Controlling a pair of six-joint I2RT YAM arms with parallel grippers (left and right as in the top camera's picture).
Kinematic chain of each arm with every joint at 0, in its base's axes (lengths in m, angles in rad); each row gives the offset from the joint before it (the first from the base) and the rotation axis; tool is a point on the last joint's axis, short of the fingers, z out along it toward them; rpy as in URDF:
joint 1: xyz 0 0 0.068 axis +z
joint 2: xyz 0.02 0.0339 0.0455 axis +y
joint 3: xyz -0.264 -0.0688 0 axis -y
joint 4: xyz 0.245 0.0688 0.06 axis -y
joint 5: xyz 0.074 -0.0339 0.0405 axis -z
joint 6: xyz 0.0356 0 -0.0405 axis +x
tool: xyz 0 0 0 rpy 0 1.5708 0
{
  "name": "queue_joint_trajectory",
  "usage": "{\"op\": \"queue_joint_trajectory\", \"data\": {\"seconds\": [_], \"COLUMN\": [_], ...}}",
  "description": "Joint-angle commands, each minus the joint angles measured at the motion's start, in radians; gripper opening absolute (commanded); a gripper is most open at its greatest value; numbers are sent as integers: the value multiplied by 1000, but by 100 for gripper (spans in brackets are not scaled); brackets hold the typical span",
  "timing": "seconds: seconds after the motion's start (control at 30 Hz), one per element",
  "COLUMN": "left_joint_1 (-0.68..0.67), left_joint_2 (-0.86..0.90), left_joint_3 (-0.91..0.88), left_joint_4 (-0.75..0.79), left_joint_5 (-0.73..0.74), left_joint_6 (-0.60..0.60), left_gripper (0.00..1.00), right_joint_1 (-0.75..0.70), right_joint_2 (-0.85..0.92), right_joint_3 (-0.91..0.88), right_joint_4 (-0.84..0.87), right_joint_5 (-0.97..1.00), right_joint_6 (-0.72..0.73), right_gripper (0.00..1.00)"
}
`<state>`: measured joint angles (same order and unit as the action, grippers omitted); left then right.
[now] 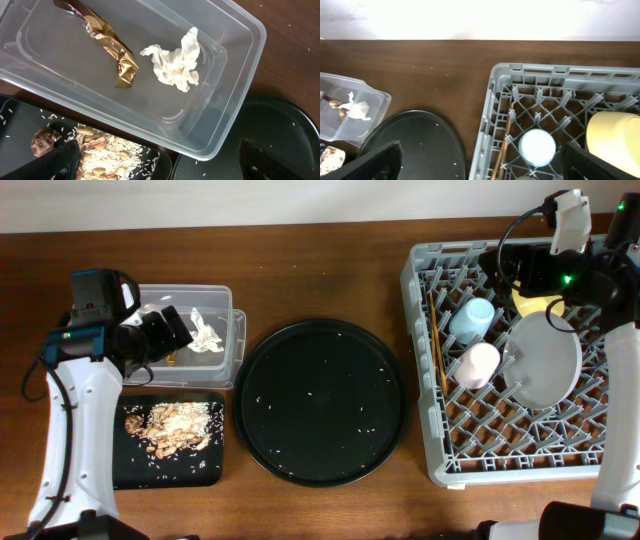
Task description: Sort waste into correct bins and load items into the dishwasher rack
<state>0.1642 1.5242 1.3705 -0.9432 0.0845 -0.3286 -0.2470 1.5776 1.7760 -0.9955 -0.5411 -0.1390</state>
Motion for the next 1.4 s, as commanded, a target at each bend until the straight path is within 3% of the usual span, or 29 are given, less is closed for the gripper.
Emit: {"op": "queue_joint_trajectory", "data": {"seconds": [0.0, 0.43, 0.8, 1.0, 1.2, 1.3, 1.37], "left_joint_1": [2, 2, 2, 2, 2, 2, 2], "left_joint_2": [-12, -12, -12, -12, -12, -12, -12], "left_joint_3": [1, 1, 1, 1, 1, 1, 1], "left_joint_4": [-2, -2, -2, -2, -2, -1, -2], "left_joint_5": [-6, -6, -7, -6, -7, -6, -6], "left_joint_6": [9, 9, 9, 9, 9, 9, 9], "left_gripper": [99, 100, 100, 99, 100, 100, 99], "right_joint_1": [5, 10, 203, 306, 313, 313, 312], "right_joint_2": [0, -58, -567, -833, -1135, -1338, -1475], "right_joint_3": [-3, -3, -3, -37, -305, -594, -848], "right_joint_4": [-3, -3, 12, 9, 57, 202, 364], "right_joint_5": [-26, -24, -16, 95, 179, 188, 252], "right_joint_6": [10, 10, -13, -13, -12, 2, 116], "right_gripper": [98, 98, 98, 98, 98, 98, 98]}}
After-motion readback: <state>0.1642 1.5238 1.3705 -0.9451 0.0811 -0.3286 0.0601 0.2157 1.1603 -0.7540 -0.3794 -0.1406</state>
